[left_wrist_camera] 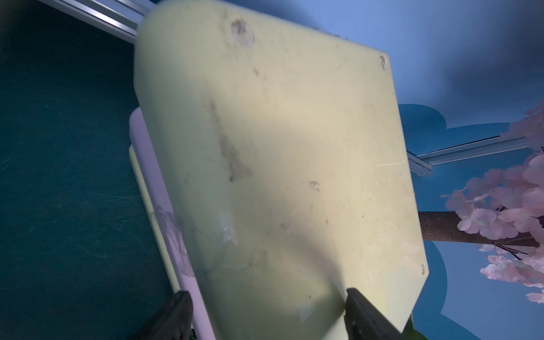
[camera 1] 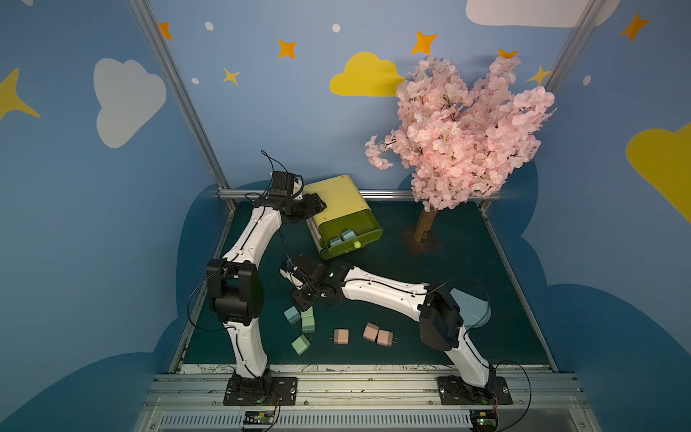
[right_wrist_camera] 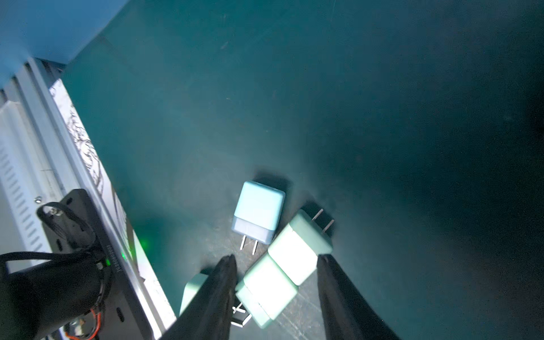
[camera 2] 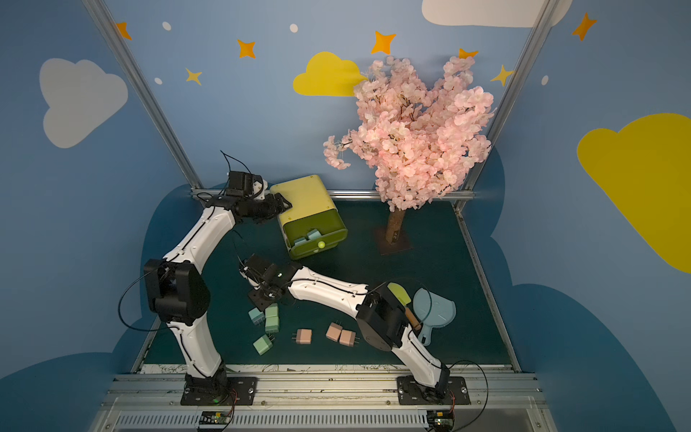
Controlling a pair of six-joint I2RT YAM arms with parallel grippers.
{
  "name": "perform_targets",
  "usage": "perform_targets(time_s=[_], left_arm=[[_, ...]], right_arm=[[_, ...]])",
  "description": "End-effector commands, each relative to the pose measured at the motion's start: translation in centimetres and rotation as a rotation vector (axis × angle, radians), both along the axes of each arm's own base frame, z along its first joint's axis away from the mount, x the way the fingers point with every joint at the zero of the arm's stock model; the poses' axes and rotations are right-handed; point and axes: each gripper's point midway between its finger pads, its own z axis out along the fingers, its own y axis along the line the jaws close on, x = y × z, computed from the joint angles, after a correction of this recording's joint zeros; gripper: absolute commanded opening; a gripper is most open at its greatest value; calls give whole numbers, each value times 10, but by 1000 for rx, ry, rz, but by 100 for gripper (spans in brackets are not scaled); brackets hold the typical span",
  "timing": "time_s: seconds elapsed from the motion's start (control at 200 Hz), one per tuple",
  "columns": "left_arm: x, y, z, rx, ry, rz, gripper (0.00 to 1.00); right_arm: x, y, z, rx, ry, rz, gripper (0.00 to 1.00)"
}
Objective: Place the plugs into the drawer by color
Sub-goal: Pick up the plug from the center of the board.
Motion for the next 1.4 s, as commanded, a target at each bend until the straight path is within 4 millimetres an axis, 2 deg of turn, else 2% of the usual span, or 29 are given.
perform_targets(time_s=[0.0,0.451,0.986,1.397], left_arm=[[-3,3,8,2,-16,-5,83],[-3,6,10,-8,-17,-2,83],[-7,7,11,-7,-16,-3,83],[-8,8,10,-10,-15,3,83]], right_arm=[[-15,5,-4,-23,40,28,49],[-25,24,-36,-55,42,98,49],[-29,28,-62,-112,28,110,50],[-27,29,-74,-138,17,104,60]])
